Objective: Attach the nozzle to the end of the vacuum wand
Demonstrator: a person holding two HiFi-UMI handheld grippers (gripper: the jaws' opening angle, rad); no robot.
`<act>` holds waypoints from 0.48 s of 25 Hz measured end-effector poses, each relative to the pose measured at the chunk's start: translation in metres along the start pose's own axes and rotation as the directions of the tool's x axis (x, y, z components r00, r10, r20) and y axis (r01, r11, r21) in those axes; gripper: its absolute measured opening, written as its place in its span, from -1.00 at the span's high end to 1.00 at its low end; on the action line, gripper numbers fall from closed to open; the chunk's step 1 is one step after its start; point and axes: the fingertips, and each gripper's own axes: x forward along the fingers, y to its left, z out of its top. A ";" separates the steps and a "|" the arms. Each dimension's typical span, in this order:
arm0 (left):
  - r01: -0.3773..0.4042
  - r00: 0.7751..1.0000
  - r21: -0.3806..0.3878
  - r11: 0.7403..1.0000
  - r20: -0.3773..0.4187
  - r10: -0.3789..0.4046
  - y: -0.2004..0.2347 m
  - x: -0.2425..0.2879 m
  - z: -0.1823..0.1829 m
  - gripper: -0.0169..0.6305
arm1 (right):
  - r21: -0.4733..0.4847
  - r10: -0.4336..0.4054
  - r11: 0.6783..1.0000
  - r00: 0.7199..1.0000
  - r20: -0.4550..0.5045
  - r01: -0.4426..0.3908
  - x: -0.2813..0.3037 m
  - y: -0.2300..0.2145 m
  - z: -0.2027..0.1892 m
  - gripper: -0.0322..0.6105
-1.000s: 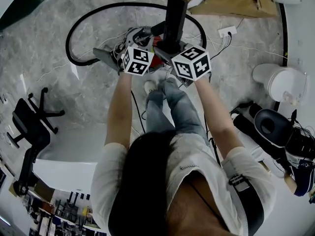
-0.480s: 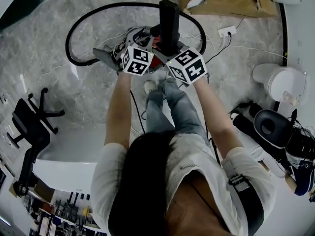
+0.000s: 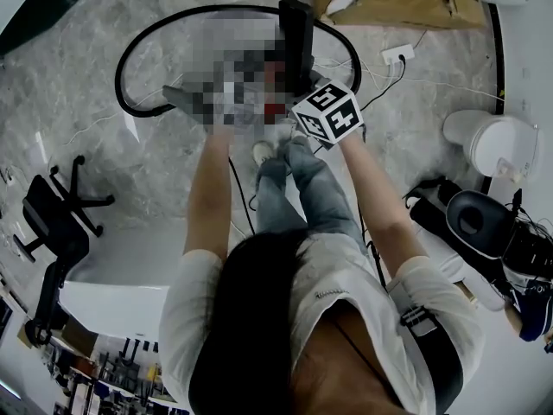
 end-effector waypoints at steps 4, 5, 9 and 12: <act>0.006 1.000 0.012 1.000 -0.007 -0.006 0.001 0.000 0.000 0.42 | 0.019 0.038 0.999 0.999 0.000 -0.038 0.001 0.001 -0.001 0.61; 0.004 1.000 0.007 1.000 -0.006 -0.003 0.001 0.000 0.000 0.42 | 0.013 0.034 0.999 0.999 0.000 -0.034 0.002 0.001 -0.001 0.60; -0.015 1.000 -0.024 1.000 0.008 0.015 0.002 0.000 -0.001 0.42 | 0.012 0.009 1.000 1.000 0.016 -0.009 0.002 -0.001 -0.001 0.59; -0.020 1.000 -0.031 0.999 0.012 0.020 0.003 -0.001 -0.001 0.42 | 0.009 0.005 1.000 1.000 0.013 -0.006 0.002 0.000 -0.002 0.59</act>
